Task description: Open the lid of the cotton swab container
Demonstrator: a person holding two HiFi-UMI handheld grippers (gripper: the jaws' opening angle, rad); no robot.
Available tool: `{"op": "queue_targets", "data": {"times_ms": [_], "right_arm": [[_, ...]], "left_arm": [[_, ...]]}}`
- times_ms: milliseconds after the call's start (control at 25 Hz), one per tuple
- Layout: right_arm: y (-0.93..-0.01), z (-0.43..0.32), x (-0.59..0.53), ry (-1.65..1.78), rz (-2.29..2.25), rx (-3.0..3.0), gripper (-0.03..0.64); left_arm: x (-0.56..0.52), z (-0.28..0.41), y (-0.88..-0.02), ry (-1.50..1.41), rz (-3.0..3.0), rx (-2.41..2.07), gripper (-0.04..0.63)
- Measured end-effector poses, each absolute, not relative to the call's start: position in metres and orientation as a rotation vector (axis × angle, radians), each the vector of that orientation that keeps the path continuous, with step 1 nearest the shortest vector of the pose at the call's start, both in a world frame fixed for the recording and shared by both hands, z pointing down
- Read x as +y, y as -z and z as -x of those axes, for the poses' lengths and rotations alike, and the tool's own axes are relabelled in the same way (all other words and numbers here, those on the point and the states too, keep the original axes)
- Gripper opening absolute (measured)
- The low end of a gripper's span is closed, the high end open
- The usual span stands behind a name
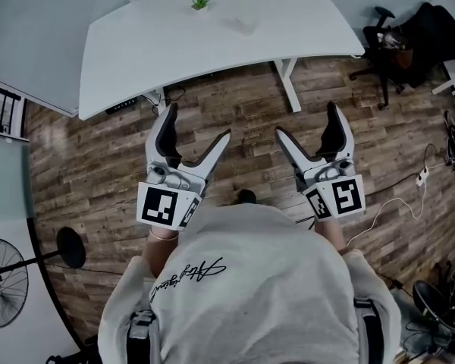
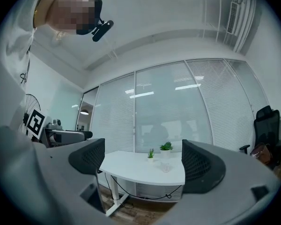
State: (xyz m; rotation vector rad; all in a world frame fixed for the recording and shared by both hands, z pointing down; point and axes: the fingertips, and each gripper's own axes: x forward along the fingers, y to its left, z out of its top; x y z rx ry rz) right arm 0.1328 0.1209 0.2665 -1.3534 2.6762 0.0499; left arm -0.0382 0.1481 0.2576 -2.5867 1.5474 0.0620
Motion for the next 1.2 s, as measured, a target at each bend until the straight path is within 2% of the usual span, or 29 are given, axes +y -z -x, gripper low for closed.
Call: {"op": "queue_targets", "data": {"times_ms": [1200], "right_arm": [[-0.269, -0.132, 0.091, -0.009, 1.242, 2.707, 0.482]], "left_arm": [[0.123, 0.034, -0.257, -0.039, 2.545, 1.603, 0.417]]}}
